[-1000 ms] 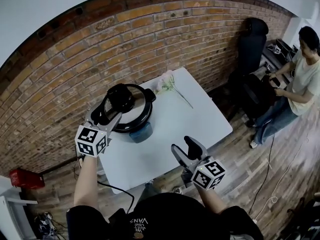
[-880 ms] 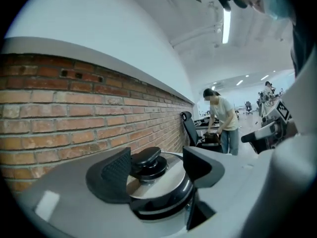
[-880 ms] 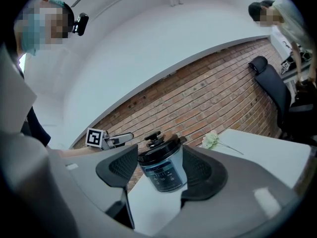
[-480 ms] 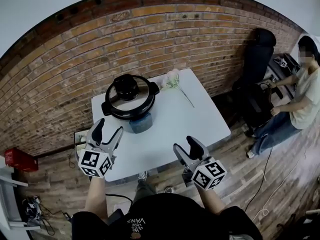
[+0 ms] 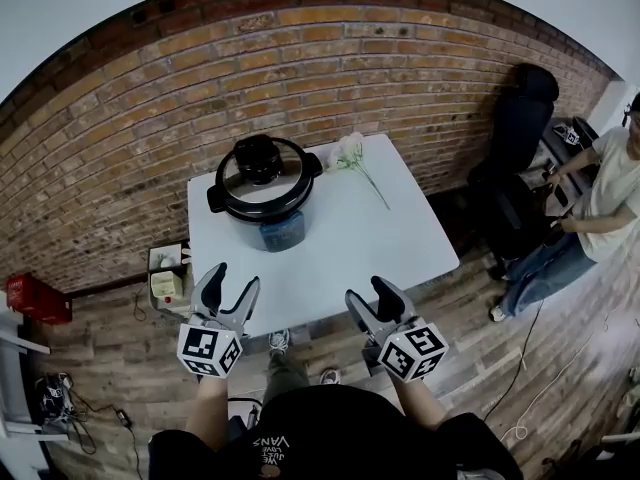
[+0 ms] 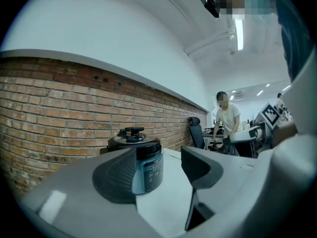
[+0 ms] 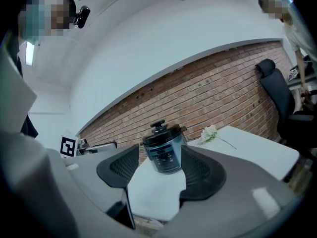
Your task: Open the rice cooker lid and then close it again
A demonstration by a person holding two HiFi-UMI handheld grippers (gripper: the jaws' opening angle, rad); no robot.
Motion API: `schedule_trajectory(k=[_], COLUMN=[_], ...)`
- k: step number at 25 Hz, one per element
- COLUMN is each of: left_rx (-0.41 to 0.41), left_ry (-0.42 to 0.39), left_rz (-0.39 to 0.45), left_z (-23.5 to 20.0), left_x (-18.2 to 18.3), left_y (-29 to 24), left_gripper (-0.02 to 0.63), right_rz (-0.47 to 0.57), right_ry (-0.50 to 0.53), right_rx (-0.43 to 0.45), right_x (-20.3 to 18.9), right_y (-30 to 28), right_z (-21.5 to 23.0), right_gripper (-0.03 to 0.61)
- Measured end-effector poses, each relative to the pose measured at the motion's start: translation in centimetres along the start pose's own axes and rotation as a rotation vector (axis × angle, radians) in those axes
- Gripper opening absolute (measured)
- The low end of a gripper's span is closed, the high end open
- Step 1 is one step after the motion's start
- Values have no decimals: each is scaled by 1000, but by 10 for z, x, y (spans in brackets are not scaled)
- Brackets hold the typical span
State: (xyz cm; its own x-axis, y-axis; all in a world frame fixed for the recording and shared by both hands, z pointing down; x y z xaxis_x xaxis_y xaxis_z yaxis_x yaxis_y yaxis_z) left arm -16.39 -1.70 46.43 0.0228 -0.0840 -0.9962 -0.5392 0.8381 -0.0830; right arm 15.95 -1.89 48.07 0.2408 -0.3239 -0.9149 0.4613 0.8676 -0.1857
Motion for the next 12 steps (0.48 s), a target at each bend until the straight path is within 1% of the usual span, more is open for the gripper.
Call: schedule_trajectory(k=[1, 4, 8, 10, 12], left_rx=[7, 27, 42, 46, 45], left_ry=[6, 23, 44, 50, 60], left_rz=[5, 19, 18, 15, 10], left_z=[4, 16, 27, 31, 34], left_x=[-3, -12, -23, -26, -29], left_y=[2, 8, 15, 18, 21], left_gripper=[272, 183, 51, 13, 2], right_rz=[-3, -6, -10, -11, -14], right_ry=[5, 14, 21, 25, 29], right_rx=[1, -3, -14, -20, -26], right_x=[-2, -7, -13, -15, -17], right_y=[1, 5, 8, 8, 9], right_z=[0, 0, 1, 1, 1], right_gripper=[272, 241, 195, 177, 154])
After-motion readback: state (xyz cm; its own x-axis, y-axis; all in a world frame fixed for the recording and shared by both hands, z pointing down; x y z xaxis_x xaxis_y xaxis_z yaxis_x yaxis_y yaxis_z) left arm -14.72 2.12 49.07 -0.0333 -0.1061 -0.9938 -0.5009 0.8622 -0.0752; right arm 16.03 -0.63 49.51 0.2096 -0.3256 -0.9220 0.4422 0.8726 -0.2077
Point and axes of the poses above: the fingertips, and each gripper's own axes: y backward along the fingers, z to its right, x out of its top, the point moved 9 cm from there along y, backward along the fingers, and after that the axes turned 12 degrees about -x, right-handed, at the moved point
